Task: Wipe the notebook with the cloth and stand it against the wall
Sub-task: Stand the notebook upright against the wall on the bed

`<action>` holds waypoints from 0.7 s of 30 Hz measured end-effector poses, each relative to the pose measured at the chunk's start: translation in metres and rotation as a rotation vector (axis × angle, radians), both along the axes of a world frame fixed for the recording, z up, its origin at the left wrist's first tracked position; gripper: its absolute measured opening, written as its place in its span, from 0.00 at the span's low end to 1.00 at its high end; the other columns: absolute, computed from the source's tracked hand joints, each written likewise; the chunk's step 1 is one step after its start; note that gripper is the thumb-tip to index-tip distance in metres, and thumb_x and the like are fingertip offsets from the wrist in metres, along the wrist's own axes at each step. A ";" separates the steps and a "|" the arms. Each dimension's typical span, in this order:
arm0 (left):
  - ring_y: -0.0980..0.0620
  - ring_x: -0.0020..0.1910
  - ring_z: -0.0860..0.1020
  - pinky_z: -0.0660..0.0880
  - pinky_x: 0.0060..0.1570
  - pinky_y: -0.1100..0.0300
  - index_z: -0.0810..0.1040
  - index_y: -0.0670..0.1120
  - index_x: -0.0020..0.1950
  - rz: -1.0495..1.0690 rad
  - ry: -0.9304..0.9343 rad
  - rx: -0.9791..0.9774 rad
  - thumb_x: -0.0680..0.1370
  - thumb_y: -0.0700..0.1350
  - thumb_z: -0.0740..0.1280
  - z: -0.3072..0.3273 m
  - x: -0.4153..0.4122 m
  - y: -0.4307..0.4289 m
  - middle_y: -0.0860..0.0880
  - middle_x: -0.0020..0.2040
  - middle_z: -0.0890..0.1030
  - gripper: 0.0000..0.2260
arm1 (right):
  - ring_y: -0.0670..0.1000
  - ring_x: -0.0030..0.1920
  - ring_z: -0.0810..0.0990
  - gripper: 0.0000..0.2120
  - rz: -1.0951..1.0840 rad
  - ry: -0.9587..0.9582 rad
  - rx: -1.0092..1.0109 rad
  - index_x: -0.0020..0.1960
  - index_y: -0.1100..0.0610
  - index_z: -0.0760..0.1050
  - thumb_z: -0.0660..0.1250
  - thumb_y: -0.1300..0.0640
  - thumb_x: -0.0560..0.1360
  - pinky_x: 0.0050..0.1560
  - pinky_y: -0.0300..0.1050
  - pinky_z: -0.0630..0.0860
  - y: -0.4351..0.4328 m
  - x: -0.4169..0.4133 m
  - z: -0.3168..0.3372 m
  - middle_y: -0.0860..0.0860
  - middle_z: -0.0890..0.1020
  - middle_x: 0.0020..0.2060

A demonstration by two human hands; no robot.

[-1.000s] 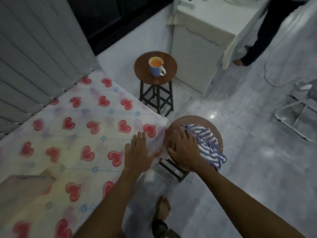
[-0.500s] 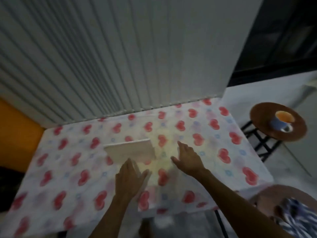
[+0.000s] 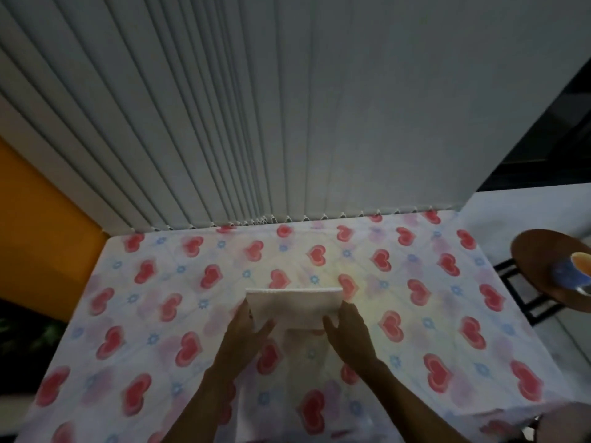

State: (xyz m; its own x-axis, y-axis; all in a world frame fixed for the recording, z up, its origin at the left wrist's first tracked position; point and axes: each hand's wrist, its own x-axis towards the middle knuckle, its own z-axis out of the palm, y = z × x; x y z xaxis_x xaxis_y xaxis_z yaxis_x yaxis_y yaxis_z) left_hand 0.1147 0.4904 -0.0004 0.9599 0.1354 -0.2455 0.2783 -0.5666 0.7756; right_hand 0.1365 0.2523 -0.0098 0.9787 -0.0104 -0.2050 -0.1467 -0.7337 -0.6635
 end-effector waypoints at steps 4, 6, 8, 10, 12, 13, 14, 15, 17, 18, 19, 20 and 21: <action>0.51 0.62 0.80 0.76 0.58 0.61 0.67 0.52 0.74 -0.027 -0.017 0.005 0.78 0.55 0.71 0.000 0.015 0.015 0.53 0.64 0.79 0.27 | 0.49 0.56 0.81 0.17 -0.048 -0.047 0.058 0.68 0.54 0.72 0.65 0.53 0.80 0.53 0.38 0.79 0.010 0.004 -0.003 0.49 0.81 0.59; 0.49 0.65 0.78 0.75 0.58 0.61 0.63 0.50 0.78 -0.045 -0.007 0.017 0.78 0.56 0.70 -0.001 0.026 0.023 0.50 0.68 0.78 0.31 | 0.47 0.56 0.81 0.18 -0.045 -0.067 0.101 0.69 0.55 0.71 0.65 0.55 0.80 0.49 0.27 0.75 0.014 0.011 0.002 0.46 0.81 0.59; 0.48 0.65 0.78 0.74 0.59 0.62 0.63 0.50 0.79 -0.057 -0.002 -0.009 0.78 0.55 0.71 -0.001 0.036 0.030 0.49 0.69 0.78 0.32 | 0.45 0.55 0.81 0.20 -0.056 -0.102 0.138 0.70 0.54 0.69 0.66 0.55 0.80 0.46 0.22 0.72 0.016 0.017 0.006 0.44 0.79 0.58; 0.49 0.66 0.77 0.74 0.60 0.61 0.59 0.52 0.80 -0.076 0.002 -0.073 0.76 0.57 0.71 -0.001 0.044 0.036 0.52 0.68 0.77 0.37 | 0.46 0.56 0.81 0.22 -0.052 -0.122 0.157 0.71 0.52 0.68 0.67 0.54 0.79 0.52 0.30 0.76 0.017 0.024 0.009 0.45 0.80 0.59; 0.51 0.69 0.74 0.76 0.64 0.55 0.54 0.55 0.82 -0.088 0.000 -0.159 0.73 0.61 0.71 -0.002 0.050 0.044 0.56 0.71 0.72 0.43 | 0.48 0.57 0.81 0.23 -0.039 -0.120 0.153 0.71 0.51 0.68 0.69 0.53 0.78 0.54 0.41 0.81 0.016 0.032 0.011 0.47 0.81 0.60; 0.52 0.70 0.73 0.75 0.66 0.53 0.52 0.55 0.82 -0.095 -0.002 -0.176 0.72 0.61 0.72 -0.003 0.053 0.048 0.57 0.72 0.70 0.44 | 0.48 0.57 0.81 0.24 -0.024 -0.112 0.140 0.71 0.51 0.68 0.70 0.52 0.77 0.53 0.42 0.82 0.016 0.036 0.014 0.46 0.81 0.60; 0.52 0.71 0.72 0.75 0.66 0.55 0.52 0.54 0.82 -0.107 0.003 -0.178 0.73 0.59 0.73 -0.002 0.055 0.050 0.57 0.72 0.70 0.44 | 0.47 0.56 0.81 0.25 -0.005 -0.097 0.123 0.71 0.50 0.67 0.70 0.49 0.77 0.52 0.42 0.82 0.016 0.040 0.017 0.45 0.80 0.60; 0.53 0.70 0.72 0.74 0.65 0.61 0.52 0.52 0.83 -0.121 0.003 -0.179 0.74 0.56 0.74 -0.001 0.057 0.051 0.58 0.71 0.70 0.44 | 0.47 0.55 0.81 0.27 0.012 -0.076 0.104 0.72 0.49 0.66 0.70 0.47 0.76 0.51 0.42 0.81 0.016 0.043 0.020 0.44 0.79 0.60; 0.56 0.68 0.71 0.69 0.59 0.76 0.52 0.50 0.83 -0.136 -0.011 -0.188 0.75 0.52 0.75 0.001 0.058 0.052 0.66 0.67 0.69 0.43 | 0.46 0.54 0.80 0.32 0.032 -0.035 0.062 0.73 0.47 0.64 0.70 0.40 0.73 0.53 0.47 0.83 0.014 0.049 0.022 0.42 0.78 0.60; 0.57 0.67 0.71 0.69 0.56 0.79 0.51 0.51 0.83 -0.137 -0.005 -0.202 0.75 0.52 0.75 0.000 0.057 0.053 0.69 0.65 0.68 0.44 | 0.46 0.54 0.80 0.34 0.038 -0.013 0.043 0.73 0.45 0.63 0.70 0.37 0.72 0.53 0.50 0.83 0.014 0.051 0.021 0.42 0.78 0.60; 0.57 0.67 0.72 0.71 0.56 0.77 0.49 0.52 0.83 -0.138 0.008 -0.225 0.74 0.54 0.75 -0.002 0.055 0.054 0.71 0.63 0.68 0.46 | 0.46 0.53 0.81 0.35 0.044 0.003 0.036 0.73 0.44 0.63 0.69 0.36 0.70 0.53 0.52 0.83 0.013 0.052 0.021 0.42 0.79 0.60; 0.56 0.66 0.73 0.74 0.57 0.71 0.47 0.55 0.83 -0.139 0.023 -0.253 0.74 0.57 0.75 -0.005 0.054 0.056 0.71 0.64 0.69 0.47 | 0.46 0.53 0.80 0.36 0.047 0.010 0.032 0.73 0.43 0.63 0.69 0.34 0.69 0.53 0.53 0.83 0.014 0.053 0.020 0.42 0.79 0.61; 0.55 0.66 0.75 0.77 0.59 0.64 0.45 0.57 0.82 -0.139 0.034 -0.281 0.73 0.59 0.75 -0.006 0.053 0.057 0.68 0.65 0.71 0.48 | 0.46 0.53 0.80 0.36 0.051 0.012 0.031 0.73 0.43 0.63 0.69 0.34 0.68 0.53 0.54 0.83 0.015 0.054 0.020 0.42 0.79 0.61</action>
